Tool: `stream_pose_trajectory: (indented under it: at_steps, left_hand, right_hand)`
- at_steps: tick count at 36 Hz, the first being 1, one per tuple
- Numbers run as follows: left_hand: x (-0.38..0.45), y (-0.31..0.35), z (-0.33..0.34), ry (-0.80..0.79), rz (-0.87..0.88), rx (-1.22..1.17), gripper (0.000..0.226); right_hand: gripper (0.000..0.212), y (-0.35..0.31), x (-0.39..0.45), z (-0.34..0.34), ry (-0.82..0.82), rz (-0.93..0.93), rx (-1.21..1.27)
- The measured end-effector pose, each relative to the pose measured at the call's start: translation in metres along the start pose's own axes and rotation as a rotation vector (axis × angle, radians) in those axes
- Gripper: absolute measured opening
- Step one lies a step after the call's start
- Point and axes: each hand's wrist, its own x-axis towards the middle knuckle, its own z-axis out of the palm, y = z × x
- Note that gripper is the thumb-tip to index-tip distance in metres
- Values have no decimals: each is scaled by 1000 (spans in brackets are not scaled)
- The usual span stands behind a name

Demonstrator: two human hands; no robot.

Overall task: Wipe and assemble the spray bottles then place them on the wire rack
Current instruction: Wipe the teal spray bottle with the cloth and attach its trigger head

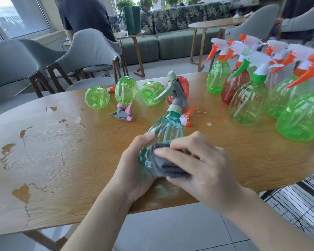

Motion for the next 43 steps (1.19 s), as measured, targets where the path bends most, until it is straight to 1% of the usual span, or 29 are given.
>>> stream_pose_trajectory:
  at_steps: [5, 8, 10, 12, 14, 17, 19, 21, 26, 28, 30, 31, 34, 37, 43]
  left_hand:
    - [3, -2, -1, 20, 35, 49, 73]
    - [2, -3, -1, 17, 28, 44, 74]
    - [2, -3, -1, 2, 30, 41, 75]
    - [1, -3, 0, -18, 43, 43, 80]
    - [0, -3, 1, -32, 63, 54, 85]
    - [-1, -2, 1, -20, 69, 49, 89]
    - [0, -1, 1, -5, 70, 51, 90]
    - [0, -1, 2, -1, 68, 68, 89]
    - [0, -3, 0, 7, 61, 122, 77]
    - [-1, -3, 1, 11, 61, 118, 68]
    - [-1, -2, 2, 33, 61, 77, 53]
    - [-1, -1, 2, 45, 61, 46, 51]
    - [-1, -1, 2, 48, 57, -53, 51]
    - [-3, -1, 4, 70, 42, -71, 53]
    - [-4, 1, 0, 56, 23, -87, 54]
  right_hand:
    - [28, 14, 7, -8, 59, 225, 67]
    - [29, 18, 13, -10, 83, 386, 126]
    - [28, 18, 14, -9, 96, 439, 154]
    - [28, 14, 12, -7, 119, 442, 165]
    - [28, 10, 10, -7, 140, 401, 161]
    - [28, 5, 7, -6, 121, 308, 139]
    - [28, 6, 6, -6, 107, 286, 127]
    - [28, 9, 7, -6, 103, 301, 120]
    - [28, 13, 9, -6, 125, 423, 151]
    - [28, 8, 7, -5, 116, 396, 157]
    - [27, 1, 4, -3, 92, 335, 175]
    - [27, -3, 2, -2, 83, 299, 180]
    - [22, -10, -4, 2, 51, 161, 163]
    - [20, -13, -7, 5, 2, 17, 113]
    - [22, -9, -4, 4, -27, -94, 45]
